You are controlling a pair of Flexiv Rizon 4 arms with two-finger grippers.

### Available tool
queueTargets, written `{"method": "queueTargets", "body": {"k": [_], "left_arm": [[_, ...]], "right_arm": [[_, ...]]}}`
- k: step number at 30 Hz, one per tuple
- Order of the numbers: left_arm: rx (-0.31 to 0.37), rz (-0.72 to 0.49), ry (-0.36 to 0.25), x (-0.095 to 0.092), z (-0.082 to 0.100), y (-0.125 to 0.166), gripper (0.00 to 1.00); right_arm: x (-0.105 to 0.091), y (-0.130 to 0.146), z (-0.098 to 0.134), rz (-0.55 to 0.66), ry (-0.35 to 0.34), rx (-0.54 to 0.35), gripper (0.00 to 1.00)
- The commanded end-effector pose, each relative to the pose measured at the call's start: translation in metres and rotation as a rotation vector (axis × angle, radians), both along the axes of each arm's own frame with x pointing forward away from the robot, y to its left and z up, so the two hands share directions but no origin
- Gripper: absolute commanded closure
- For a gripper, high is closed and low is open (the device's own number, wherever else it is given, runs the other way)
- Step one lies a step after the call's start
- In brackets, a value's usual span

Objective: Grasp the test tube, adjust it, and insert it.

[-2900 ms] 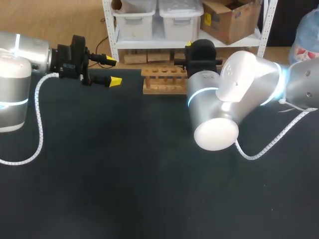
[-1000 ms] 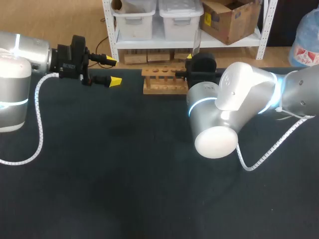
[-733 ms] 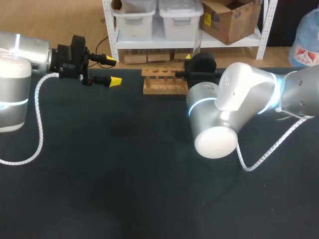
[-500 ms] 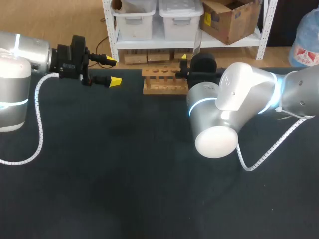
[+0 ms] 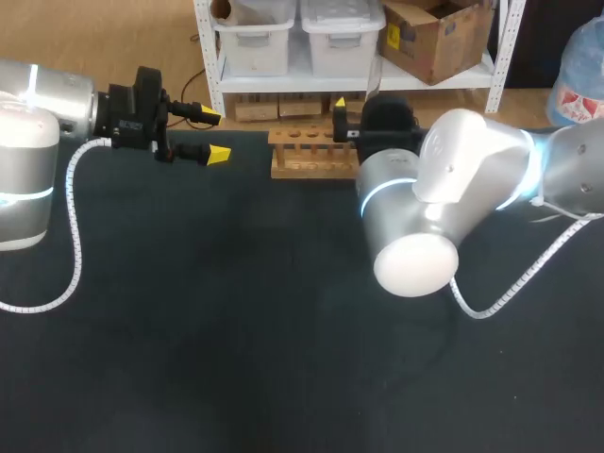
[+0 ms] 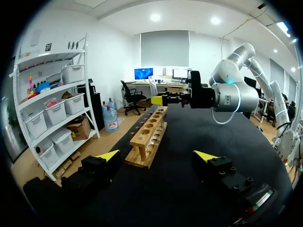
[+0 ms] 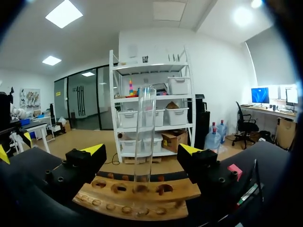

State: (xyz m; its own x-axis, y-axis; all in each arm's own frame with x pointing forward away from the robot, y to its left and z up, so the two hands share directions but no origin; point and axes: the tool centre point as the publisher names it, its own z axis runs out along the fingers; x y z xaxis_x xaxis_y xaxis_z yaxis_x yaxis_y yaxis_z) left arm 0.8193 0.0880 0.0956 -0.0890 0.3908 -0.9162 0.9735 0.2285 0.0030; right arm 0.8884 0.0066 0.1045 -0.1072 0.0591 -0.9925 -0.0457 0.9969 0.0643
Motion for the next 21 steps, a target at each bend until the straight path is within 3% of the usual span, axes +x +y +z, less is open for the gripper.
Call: {"method": "queueTargets", "body": {"k": [1, 5, 9, 14, 21], "left_arm": [[-0.001, 0.005, -0.004, -0.002, 0.000, 0.000, 0.00], [-0.001, 0.005, -0.004, -0.002, 0.000, 0.000, 0.00], [-0.001, 0.005, -0.004, -0.002, 0.000, 0.000, 0.00], [-0.001, 0.005, -0.004, -0.002, 0.000, 0.000, 0.00], [-0.001, 0.005, -0.004, -0.002, 0.000, 0.000, 0.00]], "right_arm": [[-0.020, -0.011, 0.012, 0.887, -0.002, 0.075, 0.00], [-0.034, -0.015, 0.014, 0.971, 0.038, 0.065, 0.00], [-0.047, -0.021, 0.016, 1.135, 0.082, 0.092, 0.00], [-0.060, -0.021, 0.016, 1.272, 0.136, 0.040, 0.00], [-0.067, -0.024, 0.016, 1.331, 0.200, 0.173, 0.00]]}}
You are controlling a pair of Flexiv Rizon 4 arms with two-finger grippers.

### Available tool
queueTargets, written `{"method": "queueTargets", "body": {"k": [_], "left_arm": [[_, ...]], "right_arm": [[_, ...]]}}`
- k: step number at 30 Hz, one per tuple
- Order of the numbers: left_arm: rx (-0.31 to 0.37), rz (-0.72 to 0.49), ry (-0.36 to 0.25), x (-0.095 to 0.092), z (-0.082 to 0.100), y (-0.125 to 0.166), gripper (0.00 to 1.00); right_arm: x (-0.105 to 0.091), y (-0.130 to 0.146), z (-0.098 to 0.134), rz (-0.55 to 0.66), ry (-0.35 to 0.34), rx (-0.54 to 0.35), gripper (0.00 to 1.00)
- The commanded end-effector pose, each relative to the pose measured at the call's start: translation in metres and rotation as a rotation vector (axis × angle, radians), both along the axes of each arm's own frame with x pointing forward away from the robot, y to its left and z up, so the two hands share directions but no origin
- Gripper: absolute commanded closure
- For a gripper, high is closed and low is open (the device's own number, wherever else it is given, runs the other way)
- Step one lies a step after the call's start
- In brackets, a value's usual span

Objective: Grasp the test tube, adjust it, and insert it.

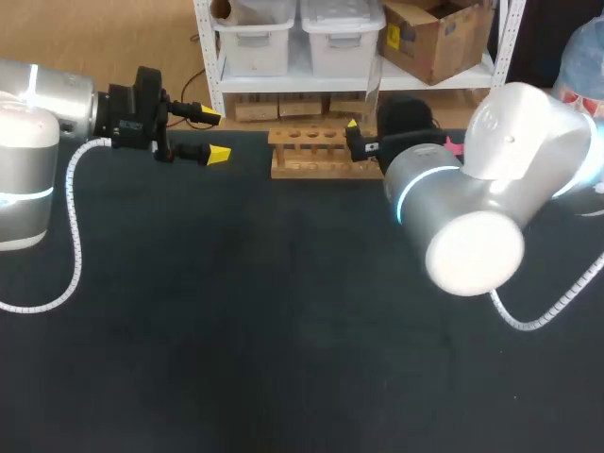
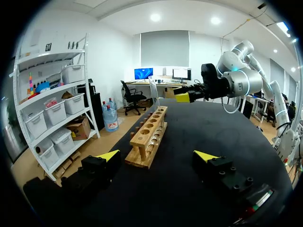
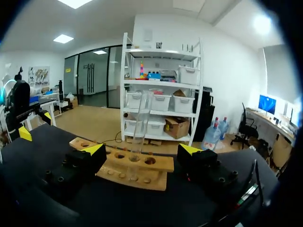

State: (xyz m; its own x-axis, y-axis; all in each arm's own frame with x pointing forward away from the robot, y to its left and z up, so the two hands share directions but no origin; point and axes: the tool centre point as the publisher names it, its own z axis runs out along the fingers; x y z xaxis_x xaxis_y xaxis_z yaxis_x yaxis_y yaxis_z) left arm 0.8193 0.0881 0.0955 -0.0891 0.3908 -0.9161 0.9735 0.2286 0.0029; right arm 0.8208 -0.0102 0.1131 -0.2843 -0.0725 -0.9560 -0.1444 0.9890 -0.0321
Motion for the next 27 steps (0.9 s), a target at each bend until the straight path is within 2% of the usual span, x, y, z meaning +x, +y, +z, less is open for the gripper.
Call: {"method": "queueTargets", "body": {"k": [1, 5, 11, 17, 27], "left_arm": [[-0.001, 0.005, -0.004, -0.002, 0.000, 0.000, 0.00], [-0.001, 0.005, -0.004, -0.002, 0.000, 0.000, 0.00], [-0.001, 0.005, -0.004, -0.002, 0.000, 0.000, 0.00], [-0.001, 0.005, -0.004, -0.002, 0.000, 0.000, 0.00], [-0.001, 0.005, -0.004, -0.002, 0.000, 0.000, 0.00]], "right_arm": [[0.000, -0.008, 0.008, 1.197, 0.139, 0.402, 0.00], [-0.003, -0.013, 0.009, 1.217, 0.191, 0.539, 0.00], [-0.011, -0.022, 0.006, 1.236, 0.289, 0.644, 0.00], [-0.021, -0.029, 0.006, 1.218, 0.336, 0.661, 0.00], [-0.040, -0.030, 0.014, 1.170, 0.341, 0.652, 0.00]]}}
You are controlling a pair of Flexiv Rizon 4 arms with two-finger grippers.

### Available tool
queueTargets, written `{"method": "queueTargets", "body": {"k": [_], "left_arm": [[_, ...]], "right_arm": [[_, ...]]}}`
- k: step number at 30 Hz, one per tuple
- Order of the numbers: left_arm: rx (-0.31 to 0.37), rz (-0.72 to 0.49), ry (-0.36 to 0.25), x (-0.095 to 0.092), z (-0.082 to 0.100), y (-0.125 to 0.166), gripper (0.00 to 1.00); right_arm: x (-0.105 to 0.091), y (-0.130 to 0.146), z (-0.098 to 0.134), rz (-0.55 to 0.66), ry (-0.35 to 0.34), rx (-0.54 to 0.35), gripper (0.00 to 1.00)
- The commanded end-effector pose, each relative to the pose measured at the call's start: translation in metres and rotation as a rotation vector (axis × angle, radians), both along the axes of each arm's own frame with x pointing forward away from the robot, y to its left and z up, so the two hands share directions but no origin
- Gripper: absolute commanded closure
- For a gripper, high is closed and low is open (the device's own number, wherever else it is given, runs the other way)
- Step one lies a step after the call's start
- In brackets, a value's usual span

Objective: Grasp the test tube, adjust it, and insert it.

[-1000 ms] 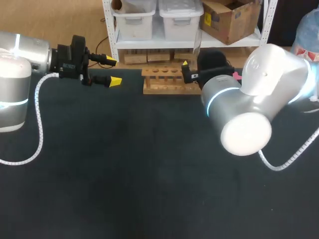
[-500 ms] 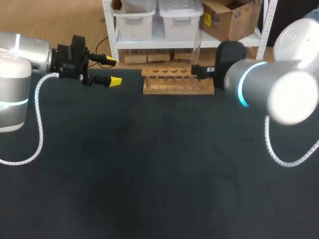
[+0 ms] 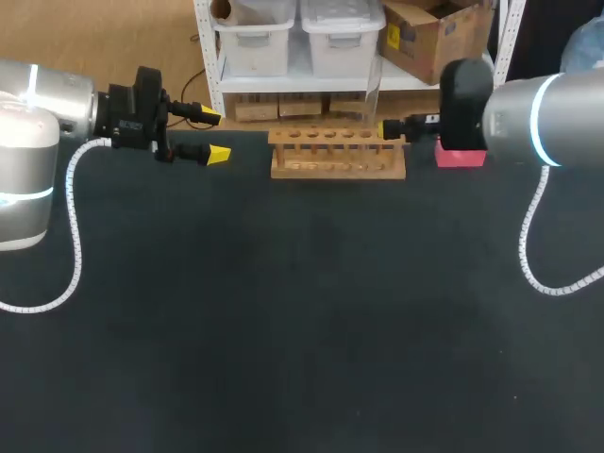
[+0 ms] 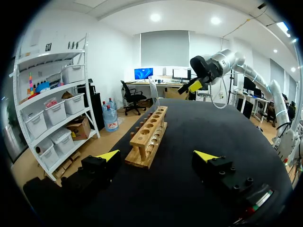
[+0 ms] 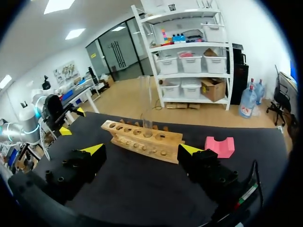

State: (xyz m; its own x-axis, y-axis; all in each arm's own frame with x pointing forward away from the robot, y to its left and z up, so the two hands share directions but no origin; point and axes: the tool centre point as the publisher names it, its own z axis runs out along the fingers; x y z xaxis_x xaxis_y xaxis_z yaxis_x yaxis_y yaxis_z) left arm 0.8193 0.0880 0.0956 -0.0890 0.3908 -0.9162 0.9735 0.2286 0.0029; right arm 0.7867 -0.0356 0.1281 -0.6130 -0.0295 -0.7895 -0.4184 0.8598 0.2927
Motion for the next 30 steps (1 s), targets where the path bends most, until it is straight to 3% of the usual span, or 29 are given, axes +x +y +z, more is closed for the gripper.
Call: {"method": "queueTargets", "body": {"k": [1, 30], "left_arm": [[-0.001, 0.005, -0.004, -0.0020, -0.0004, -0.0001, 0.00], [-0.001, 0.005, -0.004, -0.0020, -0.0004, -0.0001, 0.00]], "right_arm": [[-0.0071, -0.0053, 0.0008, 0.713, -0.017, 0.576, 0.00], [-0.0080, -0.0053, 0.0023, 0.696, -0.016, 0.558, 0.00]]}}
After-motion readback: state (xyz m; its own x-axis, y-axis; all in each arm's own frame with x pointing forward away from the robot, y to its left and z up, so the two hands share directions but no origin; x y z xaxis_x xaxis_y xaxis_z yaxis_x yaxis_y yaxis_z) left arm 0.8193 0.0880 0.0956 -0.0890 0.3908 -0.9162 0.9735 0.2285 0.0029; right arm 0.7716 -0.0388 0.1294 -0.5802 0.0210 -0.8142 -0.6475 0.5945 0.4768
